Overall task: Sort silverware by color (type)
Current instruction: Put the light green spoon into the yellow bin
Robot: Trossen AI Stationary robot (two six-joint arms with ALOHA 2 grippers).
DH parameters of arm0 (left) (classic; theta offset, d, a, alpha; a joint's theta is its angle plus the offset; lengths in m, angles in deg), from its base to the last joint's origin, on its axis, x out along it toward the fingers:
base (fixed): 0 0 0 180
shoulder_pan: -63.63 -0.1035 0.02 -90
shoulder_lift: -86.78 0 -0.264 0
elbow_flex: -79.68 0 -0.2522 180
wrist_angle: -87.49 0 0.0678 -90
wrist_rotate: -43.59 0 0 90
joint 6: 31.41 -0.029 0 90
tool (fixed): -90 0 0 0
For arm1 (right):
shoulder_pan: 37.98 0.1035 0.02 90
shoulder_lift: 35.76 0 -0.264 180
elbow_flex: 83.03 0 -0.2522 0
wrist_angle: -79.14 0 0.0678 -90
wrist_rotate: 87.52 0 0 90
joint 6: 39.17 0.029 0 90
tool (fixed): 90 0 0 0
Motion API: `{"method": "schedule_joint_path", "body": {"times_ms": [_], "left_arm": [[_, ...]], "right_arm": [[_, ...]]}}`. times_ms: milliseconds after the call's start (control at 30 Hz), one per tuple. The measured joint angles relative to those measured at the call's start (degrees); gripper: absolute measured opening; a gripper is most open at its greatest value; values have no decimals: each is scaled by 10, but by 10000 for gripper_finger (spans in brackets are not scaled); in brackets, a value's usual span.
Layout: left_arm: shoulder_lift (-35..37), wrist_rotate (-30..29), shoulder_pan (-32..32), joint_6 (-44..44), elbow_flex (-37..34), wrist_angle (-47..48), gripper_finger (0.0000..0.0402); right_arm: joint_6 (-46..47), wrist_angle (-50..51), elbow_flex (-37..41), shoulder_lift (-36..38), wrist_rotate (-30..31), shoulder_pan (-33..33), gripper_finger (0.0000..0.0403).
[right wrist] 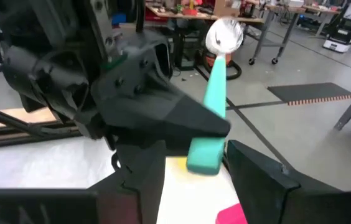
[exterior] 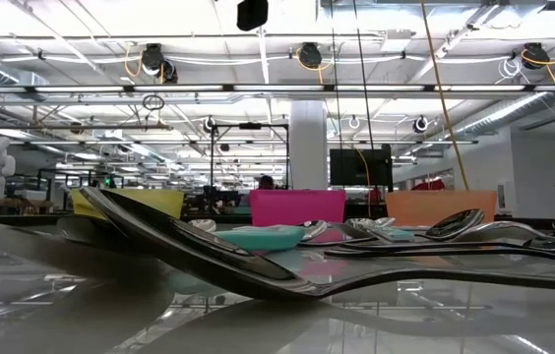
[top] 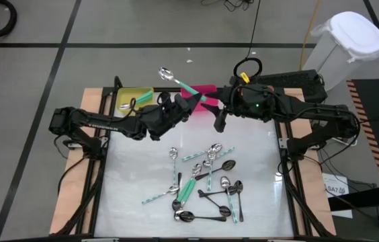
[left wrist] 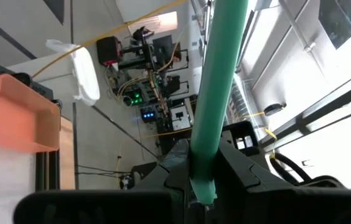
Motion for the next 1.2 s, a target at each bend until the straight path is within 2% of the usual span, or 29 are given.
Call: {"method": "schedule_joint_path", "body": {"times_ms": [233,533,700,800,1067,1200], "left_arm": [[0,0,0,1,0,0,43],[0,0,0,1,0,1,43],[0,0,0,1,0,1,44],[0,3,0,0,0,0,79],[0,6,5,-26,0,-1,210],[0,22,13,-34,0,4,251]], "right_arm": [[2,-10,0,-16,1,0,159],[13,-12,0,-16,9,0,79],[13,-10,0,-16,8,0,74],[13,-10,0,-16,4,0,74],[21,-6,0,5,15,-3,74],[25,0,0,19,15,-7,74]]}}
